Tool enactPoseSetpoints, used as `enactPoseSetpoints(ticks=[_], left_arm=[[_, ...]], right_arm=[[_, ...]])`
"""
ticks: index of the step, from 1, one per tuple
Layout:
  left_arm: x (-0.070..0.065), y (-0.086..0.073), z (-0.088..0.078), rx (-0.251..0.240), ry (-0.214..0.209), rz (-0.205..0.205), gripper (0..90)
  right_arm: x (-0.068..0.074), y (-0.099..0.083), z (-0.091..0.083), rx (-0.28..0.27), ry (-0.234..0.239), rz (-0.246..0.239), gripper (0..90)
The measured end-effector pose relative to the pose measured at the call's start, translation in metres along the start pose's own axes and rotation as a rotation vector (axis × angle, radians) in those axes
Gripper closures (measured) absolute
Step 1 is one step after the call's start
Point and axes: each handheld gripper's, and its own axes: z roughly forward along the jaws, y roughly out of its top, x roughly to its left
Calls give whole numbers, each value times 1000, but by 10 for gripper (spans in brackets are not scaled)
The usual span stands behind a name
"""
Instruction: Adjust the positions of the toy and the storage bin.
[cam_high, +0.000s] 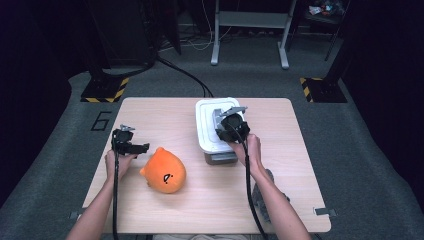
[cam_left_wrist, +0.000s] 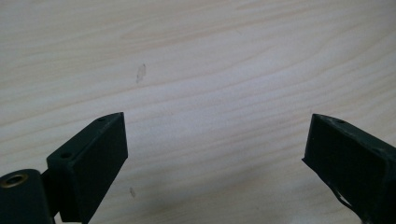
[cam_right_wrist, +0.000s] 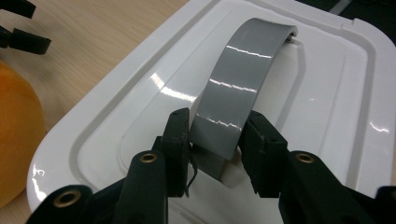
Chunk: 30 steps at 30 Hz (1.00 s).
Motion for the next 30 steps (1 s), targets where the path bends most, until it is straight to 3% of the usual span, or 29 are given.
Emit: enactPoseSetpoints(ticks=[5, 9, 11, 12, 13, 19, 22, 23, 30], left_arm=[[-1, -5, 3, -12, -4, 0, 66], [-3, -12, 10, 30, 1, 23, 57], [-1, -15, 11, 26, 2, 6, 54], [0, -16, 11, 23, 9, 16, 56], [-1, -18, 12, 0, 10, -2, 57], [2, -23, 9, -19, 17, 11, 58], [1, -25, 10, -43, 19, -14, 56], [2, -26, 11, -60, 24, -8, 53], [2, -27, 11, -69, 24, -16, 53]], right_arm=[[-6, -1, 0, -5, 42, 0, 643], [-9, -1, -1, 8, 75, -19, 645], [-11, -1, -2, 18, 87, -18, 646], [-13, -2, -3, 18, 91, -29, 646], [-15, -2, -3, 18, 100, -33, 647], [-27, -7, -8, 23, 127, -50, 651], [-29, -8, -10, 23, 115, -59, 641], [-26, -7, -10, 25, 101, -38, 616], [-18, 0, -8, 23, 13, -58, 474]])
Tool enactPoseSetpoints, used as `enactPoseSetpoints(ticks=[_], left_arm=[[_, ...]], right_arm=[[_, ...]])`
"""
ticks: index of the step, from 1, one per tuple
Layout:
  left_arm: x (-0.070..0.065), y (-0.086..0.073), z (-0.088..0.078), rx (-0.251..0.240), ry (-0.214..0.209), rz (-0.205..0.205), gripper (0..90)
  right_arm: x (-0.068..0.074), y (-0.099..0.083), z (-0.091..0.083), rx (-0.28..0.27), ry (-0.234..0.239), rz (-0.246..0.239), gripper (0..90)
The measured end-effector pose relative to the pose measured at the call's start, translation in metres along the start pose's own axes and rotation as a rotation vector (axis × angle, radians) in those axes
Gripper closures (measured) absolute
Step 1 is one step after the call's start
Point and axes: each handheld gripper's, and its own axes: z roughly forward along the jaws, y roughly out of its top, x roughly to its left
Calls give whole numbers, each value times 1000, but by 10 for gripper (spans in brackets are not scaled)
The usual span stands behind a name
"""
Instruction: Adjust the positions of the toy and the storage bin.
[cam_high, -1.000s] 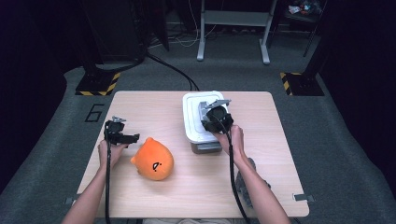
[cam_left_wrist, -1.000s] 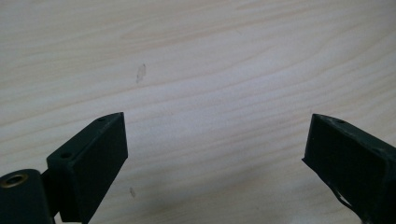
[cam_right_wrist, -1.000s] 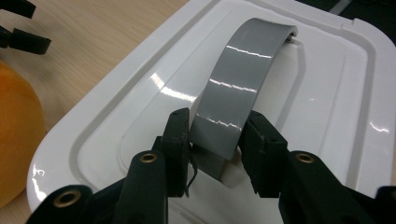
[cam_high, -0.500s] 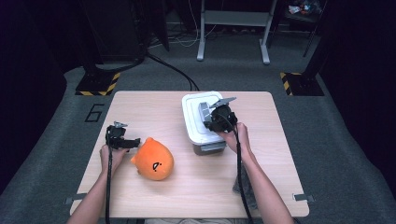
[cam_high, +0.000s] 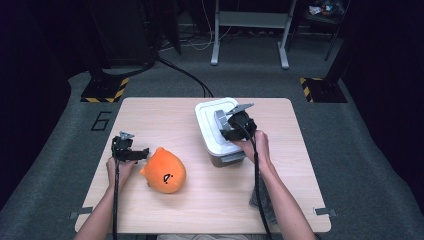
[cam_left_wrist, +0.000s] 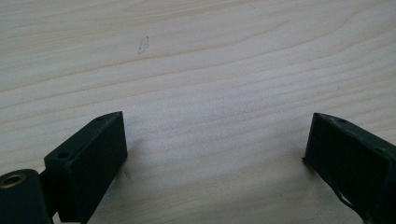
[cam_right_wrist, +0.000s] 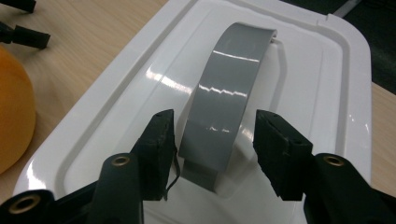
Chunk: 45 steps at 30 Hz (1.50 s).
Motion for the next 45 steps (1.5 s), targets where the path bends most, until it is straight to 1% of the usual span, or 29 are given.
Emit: enactPoseSetpoints(ticks=[3, 4, 7, 8, 9, 10, 11, 12, 14, 15, 17, 18, 19, 20, 21, 25, 26, 29, 30, 31, 32, 36, 37, 40, 41, 42, 43, 44, 45], left_arm=[[1, 0, 0, 1, -3, 11, 54], [0, 0, 0, 1, -9, 8, 54], [0, 0, 0, 2, -15, 16, 54], [0, 0, 0, 1, -15, 18, 54], [0, 0, 0, 1, -16, 18, 55], [0, 0, 0, 1, -17, 19, 55], [0, 0, 0, 1, -17, 19, 55], [0, 0, 0, 0, -17, 19, 55], [0, 0, 0, 2, -17, 21, 55], [0, 0, 0, -1, -18, 20, 55], [0, 0, 0, -1, -18, 30, 55], [0, 0, 0, 0, -18, 30, 55], [0, 0, 0, 0, -20, 30, 55], [0, 0, 0, -1, -20, 30, 56], [0, 0, 0, 0, -22, 30, 55], [0, 0, 0, 3, -23, 35, 56], [0, 0, 0, 3, -23, 35, 56], [0, 0, 0, -2, -23, 30, 56], [0, 0, 0, -1, -23, 31, 56], [0, 0, 0, 2, -25, 31, 56], [0, 0, 0, 2, -25, 31, 56], [0, 0, 0, 2, -25, 31, 56], [0, 0, 0, 0, -23, 32, 56], [0, 0, 0, 0, -25, 31, 56], [0, 0, 0, 2, -25, 32, 56], [0, 0, 0, 2, -25, 32, 56], [0, 0, 0, 2, -25, 32, 56], [0, 0, 0, 2, -25, 32, 56], [0, 0, 0, 2, -25, 32, 56]], right_arm=[[2, 5, 4, -3, -26, -17, 465], [3, 7, 6, -3, -30, -9, 468], [7, 13, 9, 2, -57, 1, 533], [7, 14, 10, -2, -60, -11, 566], [8, 15, 10, 1, -74, -10, 595], [8, 15, 11, 4, -79, -11, 599], [6, 16, 11, 0, -73, -25, 602], [7, 15, 11, 1, -71, -2, 606], [5, 15, 11, -6, -66, -11, 611], [5, 14, 11, -5, -60, 1, 613], [2, 14, 12, -8, -42, -4, 623], [2, 14, 11, -9, -22, 21, 629], [0, 14, 12, -16, -3, 21, 636], [1, 13, 12, -22, 12, 43, 641], [0, 13, 12, -21, 21, 41, 644], [-1, 13, 12, -19, 55, 69, 654], [-2, 13, 13, -28, 65, 65, 656], [-4, 11, 13, -34, 104, 98, 663], [-5, 11, 14, -46, 108, 85, 665], [-6, 10, 14, -51, 116, 86, 667], [-4, 11, 14, -40, 129, 100, 668], [-6, 11, 15, -52, 165, 68, 672], [-5, 11, 15, -45, 162, 70, 671], [-3, 12, 14, -38, 128, 65, 659], [-2, 13, 14, -44, 110, 51, 625], [1, 14, 14, -41, 71, 37, 585], [4, 16, 13, -46, 50, 25, 548], [6, 18, 13, -45, 42, 17, 516], [9, 20, 13, -35, 10, 7, 516]])
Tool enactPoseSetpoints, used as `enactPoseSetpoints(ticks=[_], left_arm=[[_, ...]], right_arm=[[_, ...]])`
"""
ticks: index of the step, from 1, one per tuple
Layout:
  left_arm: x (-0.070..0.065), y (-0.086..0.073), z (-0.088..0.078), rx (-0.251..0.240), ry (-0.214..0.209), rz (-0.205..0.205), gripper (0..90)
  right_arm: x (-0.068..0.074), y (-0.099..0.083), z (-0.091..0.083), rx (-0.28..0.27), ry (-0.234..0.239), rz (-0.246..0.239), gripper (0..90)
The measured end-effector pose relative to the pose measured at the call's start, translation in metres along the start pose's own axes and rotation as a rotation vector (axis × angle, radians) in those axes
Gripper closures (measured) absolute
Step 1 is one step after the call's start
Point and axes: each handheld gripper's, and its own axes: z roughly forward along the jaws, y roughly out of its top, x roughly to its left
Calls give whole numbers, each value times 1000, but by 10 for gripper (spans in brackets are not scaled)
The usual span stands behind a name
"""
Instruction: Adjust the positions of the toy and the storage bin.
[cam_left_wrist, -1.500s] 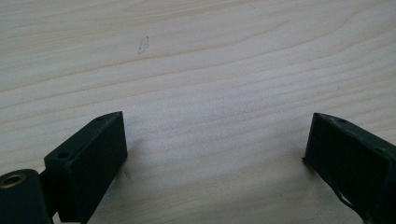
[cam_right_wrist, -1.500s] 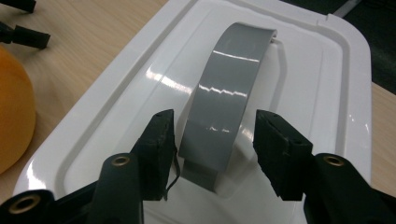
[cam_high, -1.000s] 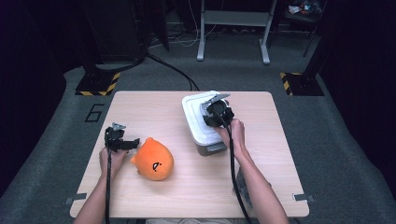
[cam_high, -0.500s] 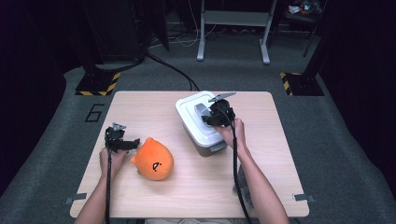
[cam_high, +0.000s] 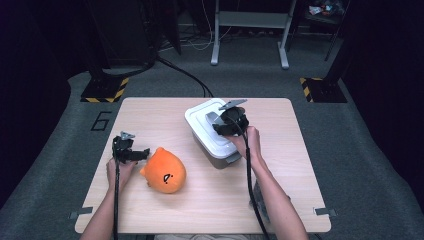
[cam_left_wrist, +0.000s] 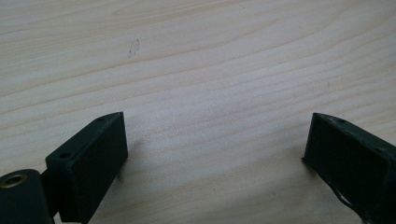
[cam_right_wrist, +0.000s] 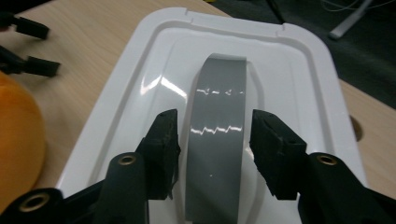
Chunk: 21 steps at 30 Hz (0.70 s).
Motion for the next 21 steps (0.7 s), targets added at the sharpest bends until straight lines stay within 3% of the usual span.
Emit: enactPoseSetpoints(ticks=[3, 5, 7, 21], left_arm=[[0, 0, 0, 0, 0, 0, 57], [0, 0, 0, 0, 0, 1, 57], [0, 0, 0, 0, 2, 2, 57], [0, 0, 0, -1, 1, 2, 58]], right_arm=[[8, 6, 4, 6, -61, -55, 543], [13, 8, 6, 22, -95, -75, 629], [15, 8, 7, 28, -118, -73, 641], [12, 6, 6, -2, -55, 20, 666]])
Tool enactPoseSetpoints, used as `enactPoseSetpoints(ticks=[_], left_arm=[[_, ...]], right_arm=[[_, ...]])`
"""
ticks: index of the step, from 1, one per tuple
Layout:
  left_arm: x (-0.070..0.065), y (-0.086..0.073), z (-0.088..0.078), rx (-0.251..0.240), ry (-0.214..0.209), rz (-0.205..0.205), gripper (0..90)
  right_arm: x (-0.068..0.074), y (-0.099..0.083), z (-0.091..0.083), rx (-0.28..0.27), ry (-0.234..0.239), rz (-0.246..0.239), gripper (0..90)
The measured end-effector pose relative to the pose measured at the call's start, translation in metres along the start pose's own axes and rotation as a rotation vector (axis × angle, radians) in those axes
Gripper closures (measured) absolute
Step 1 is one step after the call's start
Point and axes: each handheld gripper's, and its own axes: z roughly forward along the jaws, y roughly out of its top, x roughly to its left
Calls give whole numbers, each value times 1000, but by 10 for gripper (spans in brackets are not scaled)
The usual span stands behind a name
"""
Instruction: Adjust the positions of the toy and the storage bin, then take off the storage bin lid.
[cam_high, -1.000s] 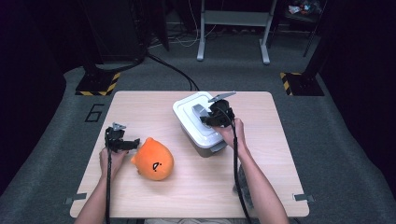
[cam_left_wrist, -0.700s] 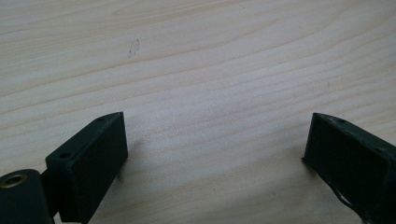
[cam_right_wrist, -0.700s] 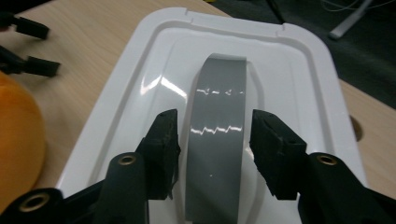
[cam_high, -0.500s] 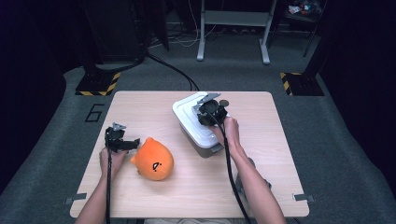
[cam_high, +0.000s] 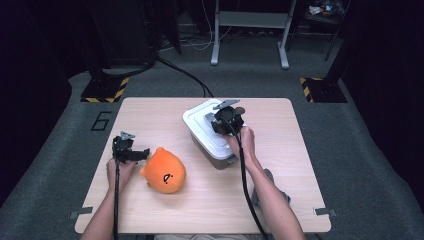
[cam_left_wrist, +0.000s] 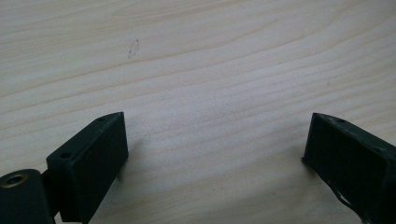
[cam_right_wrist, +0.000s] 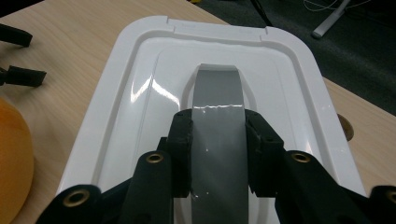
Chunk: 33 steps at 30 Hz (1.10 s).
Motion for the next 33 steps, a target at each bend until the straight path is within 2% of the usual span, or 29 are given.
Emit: enactPoseSetpoints(ticks=[2, 3, 5, 7, 8, 13, 17, 20, 21, 23, 24, 27, 33], left_arm=[[0, 0, 0, 0, 0, 0, 58], [0, 0, 0, 0, 0, 0, 58], [0, 0, 0, 0, 0, 0, 58], [0, 0, 0, 0, 0, 0, 58], [0, 0, 0, 0, 0, 0, 58], [0, 0, 0, 0, 0, 0, 58], [0, 0, 0, 0, 0, 0, 58], [0, 0, 0, -1, 1, 0, 58], [0, 0, 0, -1, 1, 0, 58], [0, 0, 0, -1, 1, 0, 58], [0, 0, 0, -1, 0, 0, 58], [0, 0, 0, -1, 1, 0, 58], [0, 0, 0, -1, 1, 0, 58]], right_arm=[[1, 0, 0, -9, 9, -1, 666], [3, 0, -1, -2, 11, 17, 667], [3, 0, -1, -10, 18, -4, 667], [6, -1, -2, -4, 23, 9, 667], [6, 0, -2, -10, 27, -6, 667], [12, -1, -3, 2, 23, -19, 666], [11, -1, -3, -6, 17, -32, 666], [13, -1, -4, 1, 4, -17, 665], [11, -1, -5, -1, 2, -27, 665], [11, -1, -6, -9, 2, -15, 665], [10, -1, -7, -13, -1, -28, 665], [9, 0, -11, -23, -2, -3, 665], [3, 3, -20, -42, -4, -12, 665]])
